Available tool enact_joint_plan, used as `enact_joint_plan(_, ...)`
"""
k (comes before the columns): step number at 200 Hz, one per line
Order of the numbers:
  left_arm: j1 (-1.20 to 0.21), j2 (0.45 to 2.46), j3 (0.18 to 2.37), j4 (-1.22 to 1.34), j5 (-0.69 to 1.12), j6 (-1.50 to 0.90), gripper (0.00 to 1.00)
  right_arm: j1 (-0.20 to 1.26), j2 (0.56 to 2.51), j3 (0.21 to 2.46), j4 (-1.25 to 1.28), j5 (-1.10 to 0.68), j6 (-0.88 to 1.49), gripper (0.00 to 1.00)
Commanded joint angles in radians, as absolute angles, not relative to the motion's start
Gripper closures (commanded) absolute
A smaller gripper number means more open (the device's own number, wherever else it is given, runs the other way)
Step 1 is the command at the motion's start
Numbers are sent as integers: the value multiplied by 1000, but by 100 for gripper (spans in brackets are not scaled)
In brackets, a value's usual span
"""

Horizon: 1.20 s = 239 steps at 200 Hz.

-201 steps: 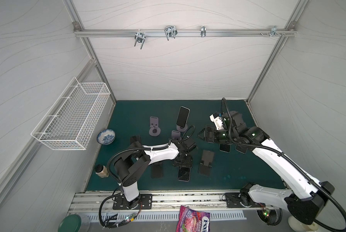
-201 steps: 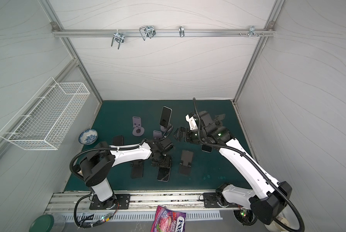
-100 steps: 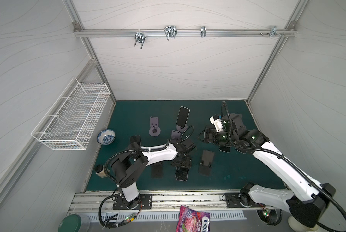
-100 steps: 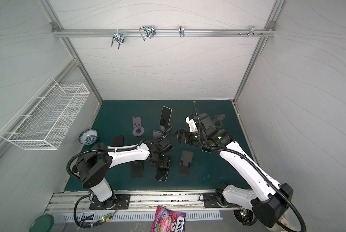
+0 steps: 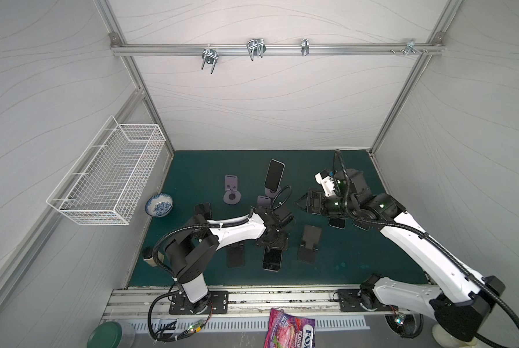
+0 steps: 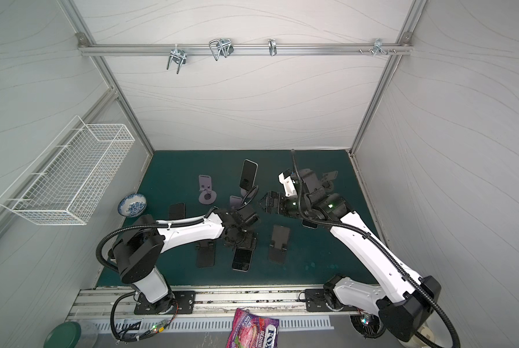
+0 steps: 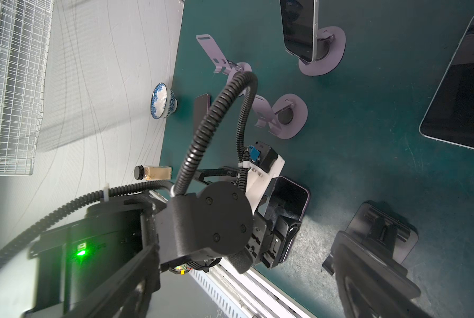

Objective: Remove the phone from the phone stand
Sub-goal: Place the phone at the bottom-center of the table.

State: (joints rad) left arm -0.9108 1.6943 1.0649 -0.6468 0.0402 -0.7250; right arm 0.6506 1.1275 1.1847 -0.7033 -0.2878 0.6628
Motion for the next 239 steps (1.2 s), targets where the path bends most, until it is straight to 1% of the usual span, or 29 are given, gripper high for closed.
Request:
enact_joint_plan(1, -911, 1648, 1108, -665, 25, -729, 15, 656, 1119, 1209, -706, -269, 653, 1)
enact_joint_plan(47, -911, 1588, 1136, -679, 15, -731, 17, 652, 1093, 1212, -736, -233, 635, 0)
enact_joint_plan(88, -911, 1508, 1173, -703, -16, -709, 18, 653, 1037, 1226, -732, -148, 630, 1)
enact_joint_plan(117, -891, 1454, 1184, -725, -41, -683, 19, 653, 997, 1244, -741, -96, 617, 1)
enact_joint_plan(136, -868, 1400, 1167, -700, -27, -669, 19, 653, 971, 1245, -738, -73, 614, 1)
enact_joint_plan(174, -805, 1283, 1115, -624, 11, -627, 21, 654, 961, 1241, -732, -80, 616, 8)
enact_joint_plan(214, -733, 1235, 1113, -656, 24, -575, 22, 663, 993, 1251, -707, -103, 624, 17)
enact_joint_plan(239, -694, 1209, 1101, -660, 36, -553, 22, 677, 1023, 1264, -694, -98, 626, 19)
